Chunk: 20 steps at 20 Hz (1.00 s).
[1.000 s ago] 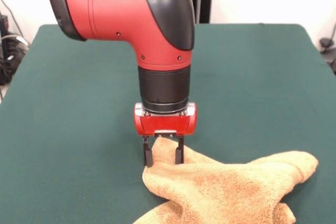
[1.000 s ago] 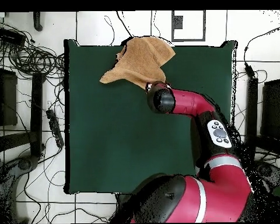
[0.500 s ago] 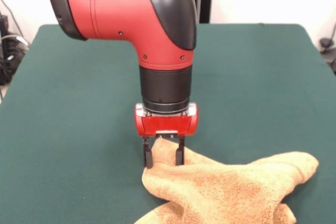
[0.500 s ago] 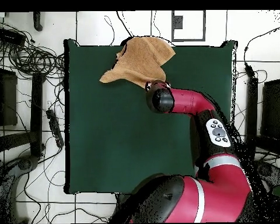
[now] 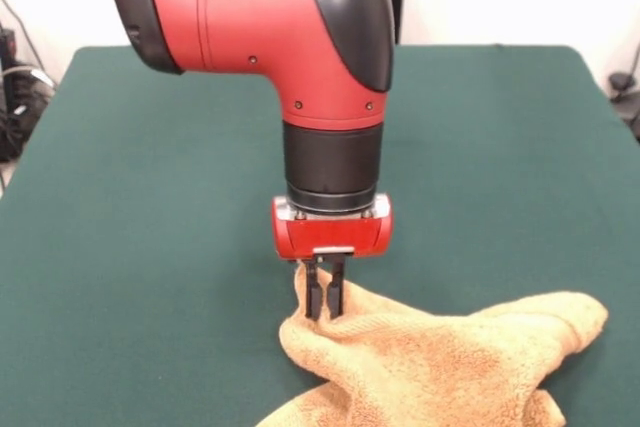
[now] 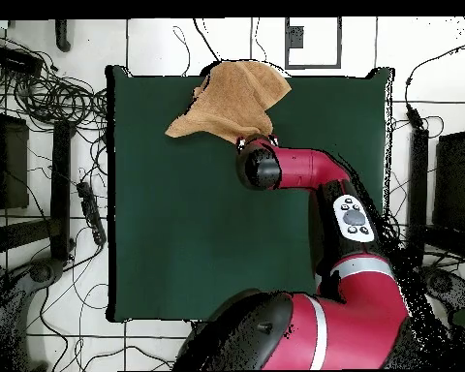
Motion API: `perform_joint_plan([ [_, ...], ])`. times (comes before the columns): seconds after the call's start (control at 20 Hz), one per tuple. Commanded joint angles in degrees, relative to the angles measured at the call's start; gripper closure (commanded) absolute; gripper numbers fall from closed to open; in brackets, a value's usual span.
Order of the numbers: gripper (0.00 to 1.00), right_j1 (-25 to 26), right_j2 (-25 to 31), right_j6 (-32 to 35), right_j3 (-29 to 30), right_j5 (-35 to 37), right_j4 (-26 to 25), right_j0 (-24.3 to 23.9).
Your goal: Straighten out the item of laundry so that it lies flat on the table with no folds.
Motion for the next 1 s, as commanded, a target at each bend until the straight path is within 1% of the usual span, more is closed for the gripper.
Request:
perform_joint_plan([
  [0.05,1.00,0.8,3.0,2.8,4.0,-1.0,-2.4,3.1],
  [0.2,1.00,0.2,1.3,5.7,4.8,-2.8,-2.4,4.4],
  [0.3,1.00,-1.4,1.0,7.6,7.5,-1.3,-1.2,4.8],
  [0.4,1.00,-6.8,0.1,10.2,13.5,0.3,0.2,5.9],
  [0.5,1.00,-12.8,-0.8,12.5,19.5,3.9,2.6,7.1],
  [0.6,1.00,-18.1,-1.7,14.2,24.1,7.0,5.0,8.0],
  [0.7,1.00,-22.7,-2.8,14.0,27.5,9.3,6.5,8.6],
  [0.85,1.00,-28.1,-6.8,13.8,30.4,10.6,7.2,11.0],
  [1.0,1.00,-30.7,-7.1,12.6,33.1,12.2,9.2,9.9],
])
